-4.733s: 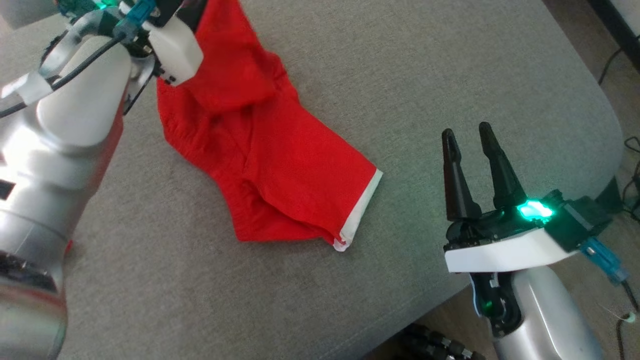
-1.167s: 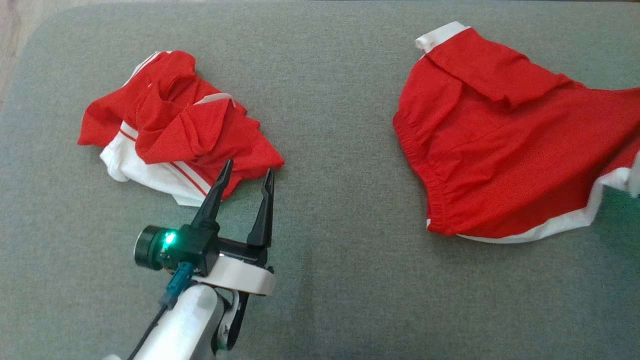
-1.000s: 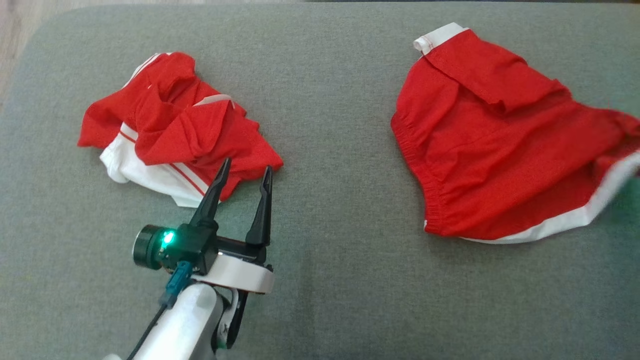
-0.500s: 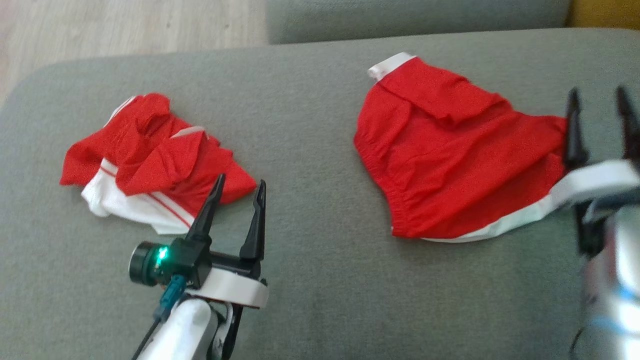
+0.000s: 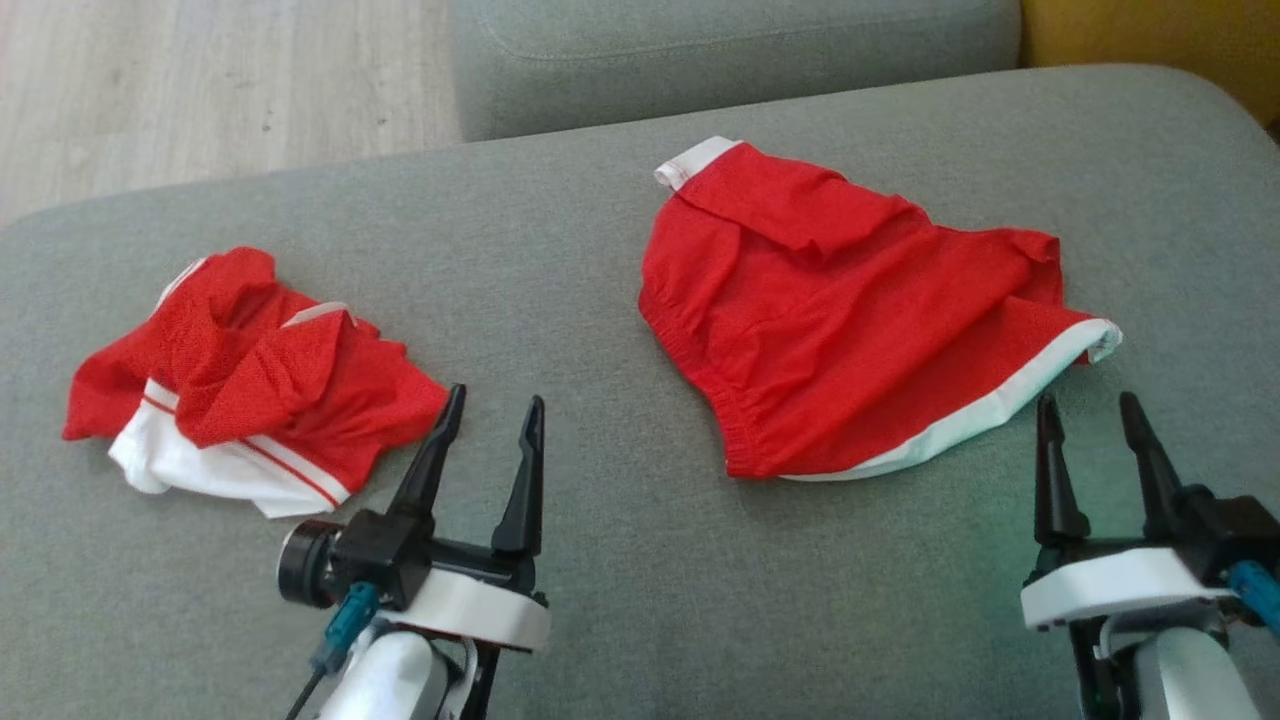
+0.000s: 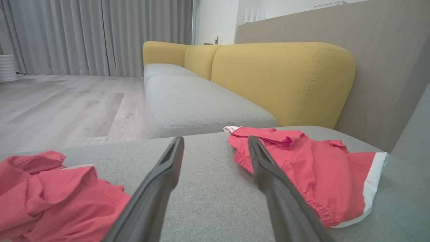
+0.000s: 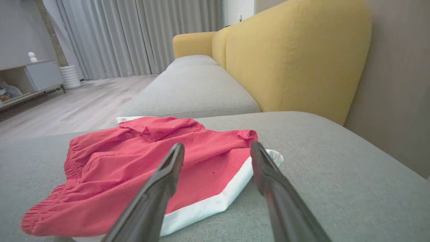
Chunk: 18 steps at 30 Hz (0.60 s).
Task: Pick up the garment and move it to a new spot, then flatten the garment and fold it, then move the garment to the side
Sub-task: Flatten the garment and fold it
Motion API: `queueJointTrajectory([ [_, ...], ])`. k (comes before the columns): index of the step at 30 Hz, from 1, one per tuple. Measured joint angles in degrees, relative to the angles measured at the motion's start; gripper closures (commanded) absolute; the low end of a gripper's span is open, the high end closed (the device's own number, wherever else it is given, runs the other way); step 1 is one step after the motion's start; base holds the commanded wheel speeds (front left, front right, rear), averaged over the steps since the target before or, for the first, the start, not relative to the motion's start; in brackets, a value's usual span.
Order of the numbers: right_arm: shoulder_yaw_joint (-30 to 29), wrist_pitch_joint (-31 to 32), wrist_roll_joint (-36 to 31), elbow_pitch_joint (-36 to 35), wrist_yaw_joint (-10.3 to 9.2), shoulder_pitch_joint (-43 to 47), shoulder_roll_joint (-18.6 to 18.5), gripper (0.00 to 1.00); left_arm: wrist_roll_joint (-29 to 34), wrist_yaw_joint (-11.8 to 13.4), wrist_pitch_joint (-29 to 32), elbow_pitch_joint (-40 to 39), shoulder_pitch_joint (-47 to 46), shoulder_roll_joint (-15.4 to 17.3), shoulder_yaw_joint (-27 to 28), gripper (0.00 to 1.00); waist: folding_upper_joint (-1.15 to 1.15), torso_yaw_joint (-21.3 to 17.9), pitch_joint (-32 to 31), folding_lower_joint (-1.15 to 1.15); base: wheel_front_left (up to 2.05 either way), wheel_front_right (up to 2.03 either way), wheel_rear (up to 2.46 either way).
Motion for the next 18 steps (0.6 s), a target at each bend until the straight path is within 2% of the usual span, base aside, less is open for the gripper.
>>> queueJointTrajectory([
  [7,-0.2,-0.2,1.0,-2.3,0.00,-0.7,0.0,0.00,0.1,-3.1,0.0,1.5,-0.3,-0.2,-0.9,0.00,0.00,-1.1,1.5,0.00,0.00,0.00,0.00],
  [13,-0.4,-0.2,1.2,-3.7,0.00,-2.2,0.0,0.00,2.4,-9.5,4.3,5.8,-4.1,0.4,-8.0,0.00,0.00,-2.0,4.0,0.01,0.00,0.00,0.00],
  [18,-0.2,-0.2,2.1,-3.9,0.00,-2.9,0.0,0.00,4.1,-11.3,8.1,9.6,-7.1,0.9,-12.5,0.00,0.00,-3.1,5.8,0.01,0.00,0.00,0.00],
])
